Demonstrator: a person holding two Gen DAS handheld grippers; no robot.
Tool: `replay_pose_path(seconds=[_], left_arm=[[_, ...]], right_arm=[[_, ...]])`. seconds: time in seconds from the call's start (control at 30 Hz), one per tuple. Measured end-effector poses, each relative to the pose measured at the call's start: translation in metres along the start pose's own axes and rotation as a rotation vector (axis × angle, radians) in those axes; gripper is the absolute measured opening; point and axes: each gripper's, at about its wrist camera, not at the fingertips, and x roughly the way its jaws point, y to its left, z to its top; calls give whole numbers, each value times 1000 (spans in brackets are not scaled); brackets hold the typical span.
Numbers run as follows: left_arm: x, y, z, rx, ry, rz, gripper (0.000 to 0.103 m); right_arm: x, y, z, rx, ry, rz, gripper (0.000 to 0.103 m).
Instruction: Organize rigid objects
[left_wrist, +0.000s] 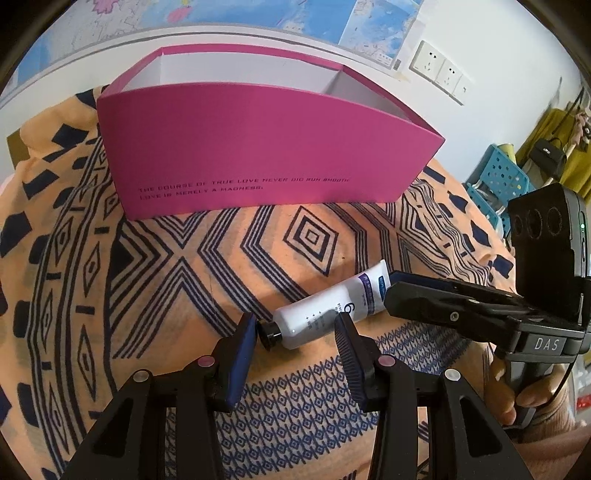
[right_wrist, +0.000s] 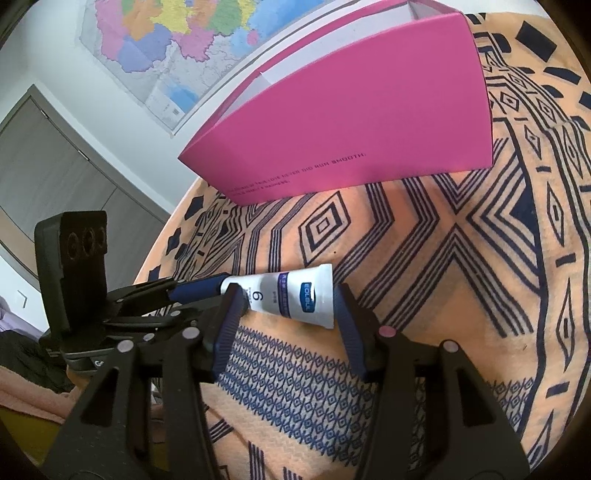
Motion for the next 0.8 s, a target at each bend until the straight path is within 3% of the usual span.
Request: replay_pose_path(seconds=[0.8], left_arm=[[-11, -7, 11, 24, -44, -18, 44]], right_arm=[[-13, 7, 6, -29, -44, -17, 54]])
